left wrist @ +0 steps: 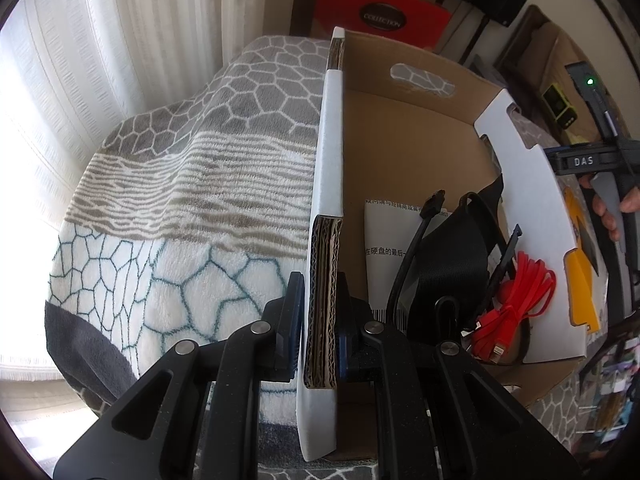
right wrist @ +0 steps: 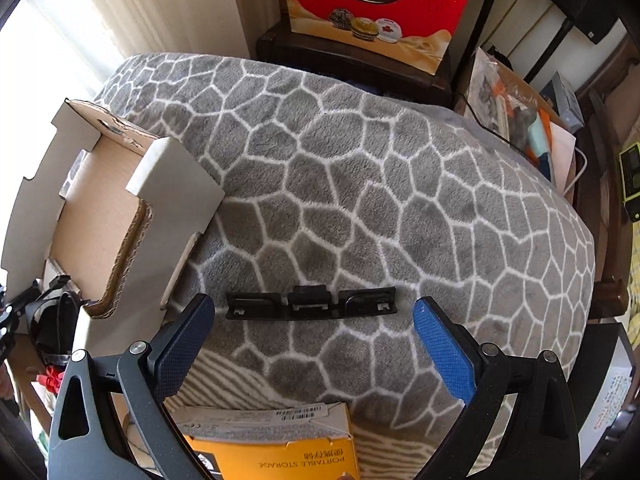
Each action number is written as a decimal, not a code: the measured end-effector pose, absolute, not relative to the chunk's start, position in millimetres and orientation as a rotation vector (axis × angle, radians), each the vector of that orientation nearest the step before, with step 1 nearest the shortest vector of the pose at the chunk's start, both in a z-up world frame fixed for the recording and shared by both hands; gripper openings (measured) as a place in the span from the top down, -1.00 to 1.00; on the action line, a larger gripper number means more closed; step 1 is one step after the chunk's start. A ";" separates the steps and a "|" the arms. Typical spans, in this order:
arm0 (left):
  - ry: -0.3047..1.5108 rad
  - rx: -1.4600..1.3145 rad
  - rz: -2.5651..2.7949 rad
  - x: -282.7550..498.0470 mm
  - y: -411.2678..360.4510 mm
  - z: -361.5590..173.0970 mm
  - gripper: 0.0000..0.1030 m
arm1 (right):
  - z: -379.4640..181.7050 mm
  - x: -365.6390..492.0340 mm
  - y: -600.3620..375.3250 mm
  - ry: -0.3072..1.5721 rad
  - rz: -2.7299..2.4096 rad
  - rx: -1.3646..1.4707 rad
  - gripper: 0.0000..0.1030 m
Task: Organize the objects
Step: 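Move the right gripper to the remaining black clip on the bed, then grasp the black plastic clip with the right gripper, then carry the black clip into the box and open the right gripper, then move the right gripper to the orange MY PASSPORT box on the bed, then grasp the MY PASSPORT box edge with the right gripper and lift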
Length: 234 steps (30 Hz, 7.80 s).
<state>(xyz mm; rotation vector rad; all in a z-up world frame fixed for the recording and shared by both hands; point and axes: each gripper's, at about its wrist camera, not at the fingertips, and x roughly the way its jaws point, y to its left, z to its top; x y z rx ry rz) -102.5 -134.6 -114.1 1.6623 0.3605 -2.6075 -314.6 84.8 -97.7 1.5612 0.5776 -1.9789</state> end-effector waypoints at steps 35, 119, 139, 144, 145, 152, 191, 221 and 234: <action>0.365 1.659 -2.605 -101.0 -136.2 -115.2 0.78 | -71.0 -295.1 78.4 0.571 -2.002 1.473 -0.76; 0.370 1.661 -2.606 -102.2 -134.1 -112.7 0.78 | -54.0 -206.1 185.5 0.374 -2.065 1.457 -0.98; 0.221 1.635 -2.618 -100.3 -121.7 -111.3 0.76 | -80.1 -203.9 194.1 0.163 -2.005 1.607 -1.00; 0.255 1.637 -2.622 -99.1 -124.7 -111.6 0.77 | -80.9 -199.8 190.5 0.041 -1.985 1.667 -0.95; 0.259 1.636 -2.622 -99.1 -125.0 -111.6 0.77 | -80.8 -199.3 188.5 0.008 -1.965 1.674 -0.94; 0.288 1.638 -2.624 -98.3 -126.2 -112.0 0.77 | -76.3 -194.6 174.0 -0.089 -1.896 1.667 -0.89; 0.342 1.640 -2.625 -98.8 -129.0 -113.4 0.77 | -73.3 -216.2 200.8 -0.320 -1.943 1.583 -0.40; 0.330 1.634 -2.618 -98.5 -132.6 -114.5 0.76 | -36.8 -192.9 170.0 -0.399 -1.776 1.434 -0.47; 0.345 1.635 -2.621 -97.3 -128.6 -114.1 0.77 | -36.3 -191.5 142.3 -0.188 -1.927 1.505 -0.30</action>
